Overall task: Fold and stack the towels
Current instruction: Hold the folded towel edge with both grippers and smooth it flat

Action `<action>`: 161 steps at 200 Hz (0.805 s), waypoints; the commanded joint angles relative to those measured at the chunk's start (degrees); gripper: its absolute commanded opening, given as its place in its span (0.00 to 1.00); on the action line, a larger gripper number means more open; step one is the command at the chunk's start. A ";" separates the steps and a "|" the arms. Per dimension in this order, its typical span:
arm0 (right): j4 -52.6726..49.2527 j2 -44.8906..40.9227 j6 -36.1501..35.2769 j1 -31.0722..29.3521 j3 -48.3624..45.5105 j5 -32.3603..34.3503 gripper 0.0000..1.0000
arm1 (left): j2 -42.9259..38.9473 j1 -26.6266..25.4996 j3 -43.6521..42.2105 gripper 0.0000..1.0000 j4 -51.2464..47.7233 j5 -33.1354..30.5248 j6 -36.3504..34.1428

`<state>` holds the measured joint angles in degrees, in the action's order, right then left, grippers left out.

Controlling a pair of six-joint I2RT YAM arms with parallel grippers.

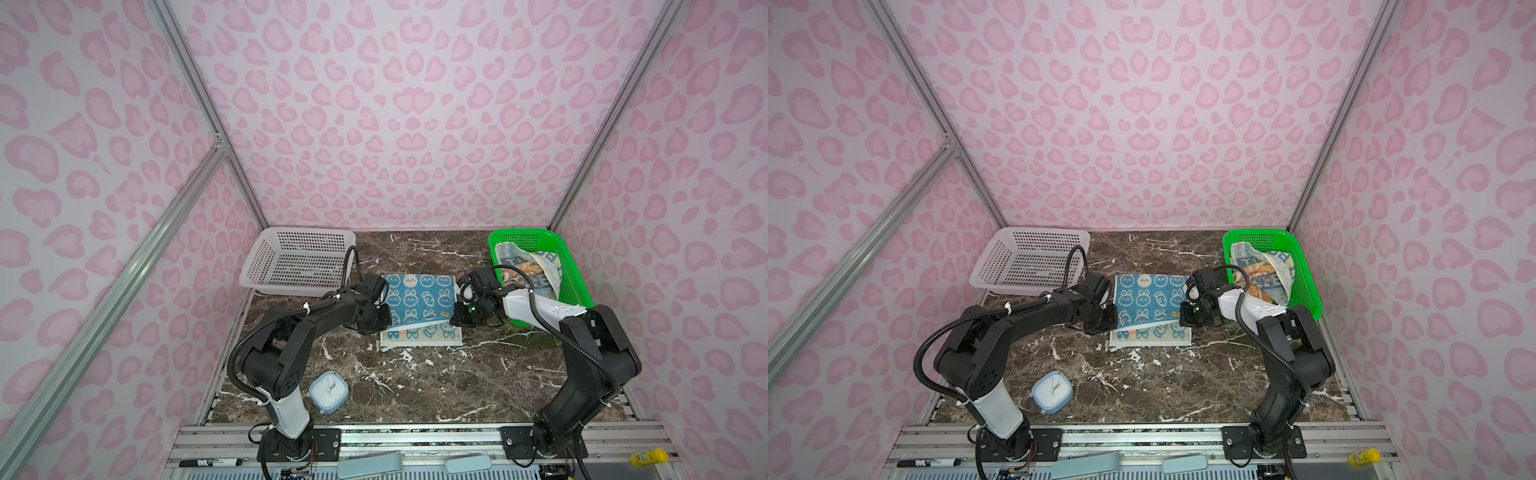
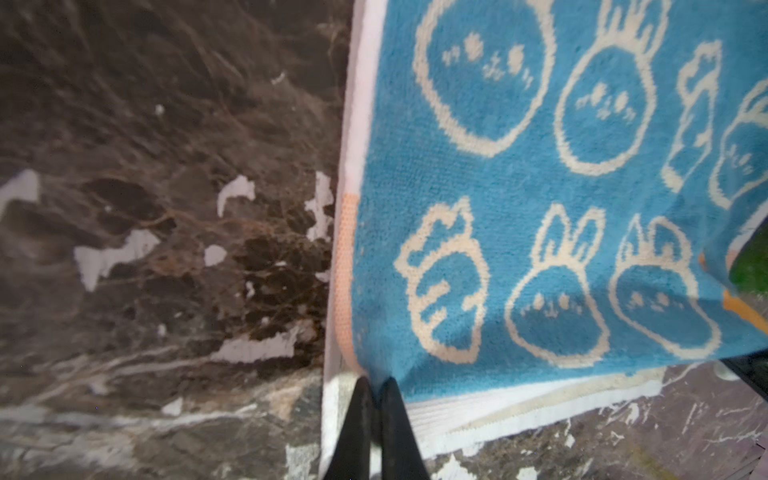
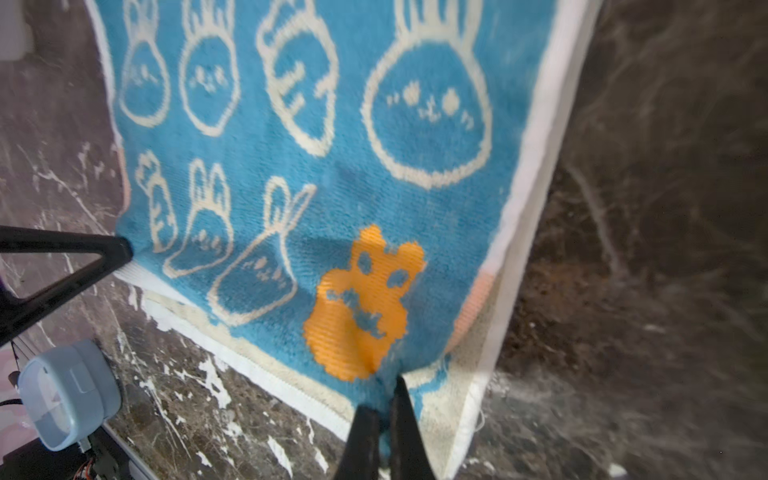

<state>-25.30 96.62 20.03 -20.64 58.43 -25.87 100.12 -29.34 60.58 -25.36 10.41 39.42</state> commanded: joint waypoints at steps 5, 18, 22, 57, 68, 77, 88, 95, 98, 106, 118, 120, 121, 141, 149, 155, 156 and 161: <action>-5.70 -2.52 -1.68 0.75 1.24 4.69 0.05 | -3.16 0.30 1.28 0.03 -5.35 -3.73 -0.84; -6.66 -4.04 -2.11 1.04 0.95 4.69 0.06 | -4.57 0.25 1.22 0.03 -5.96 -3.73 -0.75; -6.89 -4.44 -2.18 1.11 0.77 4.76 0.06 | -5.01 0.23 1.08 0.03 -6.07 -3.73 -0.74; -6.57 -7.13 -2.12 1.04 -2.68 4.77 0.06 | -8.80 -0.23 -1.42 0.03 -5.73 -3.58 0.28; -5.94 -7.06 -2.17 1.09 -3.85 4.86 0.06 | -9.46 -0.61 -2.25 0.03 -5.41 -3.65 0.56; -5.37 -6.67 -1.87 1.04 -4.70 4.63 0.06 | -9.46 -1.01 -2.75 0.03 -5.23 -3.73 0.74; -4.41 -6.34 -1.58 0.71 -5.71 4.42 0.06 | -9.15 -1.57 -3.36 0.03 -4.97 -3.69 0.92; -3.86 -6.19 -1.39 0.39 -6.27 4.59 0.07 | -8.89 -1.92 -3.87 0.03 -4.64 -3.82 1.01; -3.61 -6.03 -1.29 0.36 -6.52 4.72 0.07 | -8.76 -2.03 -4.10 0.03 -4.42 -3.89 1.08; -3.07 -5.71 -1.07 0.25 -7.08 4.71 0.07 | -8.31 -2.12 -4.82 0.03 -4.03 -4.00 1.25; -2.34 -5.12 -0.85 0.25 -7.52 4.60 0.07 | -7.29 -2.12 -5.65 0.03 -3.43 -4.00 1.28; -2.20 -5.04 -0.76 0.25 -7.58 4.55 0.07 | -7.08 -2.12 -5.76 0.03 -3.34 -4.00 1.32; -2.16 -4.99 -0.77 0.25 -7.61 4.53 0.07 | -7.02 -2.12 -5.74 0.03 -3.27 -4.00 1.34; -1.35 -4.02 -0.56 -0.08 -8.07 4.42 0.08 | -5.76 -2.21 -6.25 0.03 -2.85 -4.06 1.30; -1.01 -3.68 -0.54 -0.25 -8.29 4.51 0.09 | -5.54 -2.34 -6.25 0.02 -2.76 -4.09 1.27; -0.77 -3.35 -0.56 -0.34 -8.41 4.58 0.09 | -5.39 -2.30 -6.24 0.03 -2.68 -4.17 1.27; -0.74 -3.27 -0.54 -0.35 -8.42 4.59 0.09 | -5.38 -2.39 -6.25 0.03 -2.68 -4.17 1.32; -0.51 -3.02 -0.49 -0.36 -8.55 4.60 0.10 | -5.24 -2.39 -6.21 0.03 -2.63 -4.10 1.28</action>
<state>-25.50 92.47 18.65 -21.02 50.63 -26.63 94.08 -31.86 54.72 -24.36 11.25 40.73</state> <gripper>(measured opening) 0.091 0.073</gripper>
